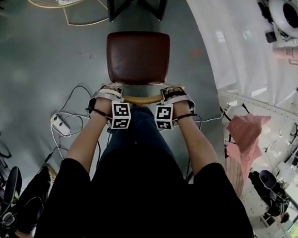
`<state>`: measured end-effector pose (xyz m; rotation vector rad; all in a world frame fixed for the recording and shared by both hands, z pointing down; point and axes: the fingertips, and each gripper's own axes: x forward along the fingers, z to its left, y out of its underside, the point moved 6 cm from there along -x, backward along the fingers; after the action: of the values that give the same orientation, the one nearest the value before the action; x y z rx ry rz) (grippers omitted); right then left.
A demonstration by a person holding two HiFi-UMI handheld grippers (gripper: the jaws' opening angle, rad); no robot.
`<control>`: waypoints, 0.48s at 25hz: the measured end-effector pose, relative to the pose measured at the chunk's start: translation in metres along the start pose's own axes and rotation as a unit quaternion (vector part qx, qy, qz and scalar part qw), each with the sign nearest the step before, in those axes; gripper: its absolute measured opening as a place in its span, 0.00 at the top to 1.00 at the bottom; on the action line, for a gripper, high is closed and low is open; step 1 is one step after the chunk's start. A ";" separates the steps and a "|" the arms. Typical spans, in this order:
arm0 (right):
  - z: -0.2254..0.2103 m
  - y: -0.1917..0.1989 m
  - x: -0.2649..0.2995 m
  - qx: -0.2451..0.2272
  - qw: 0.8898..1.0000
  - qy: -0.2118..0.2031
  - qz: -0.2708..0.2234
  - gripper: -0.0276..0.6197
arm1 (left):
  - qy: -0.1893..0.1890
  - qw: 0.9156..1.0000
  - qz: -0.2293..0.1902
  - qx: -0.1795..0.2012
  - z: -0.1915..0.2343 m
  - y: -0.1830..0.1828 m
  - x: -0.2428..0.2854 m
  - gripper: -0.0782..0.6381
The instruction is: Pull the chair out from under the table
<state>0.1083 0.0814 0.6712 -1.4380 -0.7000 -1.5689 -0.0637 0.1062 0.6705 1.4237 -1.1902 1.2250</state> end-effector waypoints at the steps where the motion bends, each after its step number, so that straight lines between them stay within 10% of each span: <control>1: 0.005 -0.001 -0.001 0.000 1.000 0.000 0.000 0.72 | 0.000 1.000 0.001 0.000 -0.005 -0.002 0.000 0.66; 12: 0.040 -0.005 -0.009 -0.027 0.999 0.007 -0.022 0.72 | 0.016 1.000 0.003 -0.019 -0.045 -0.022 -0.005 0.66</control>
<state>0.1233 0.1200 0.6703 -1.4591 -0.6904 -1.6420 -0.0483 0.1539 0.6702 1.3681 -1.1905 1.2187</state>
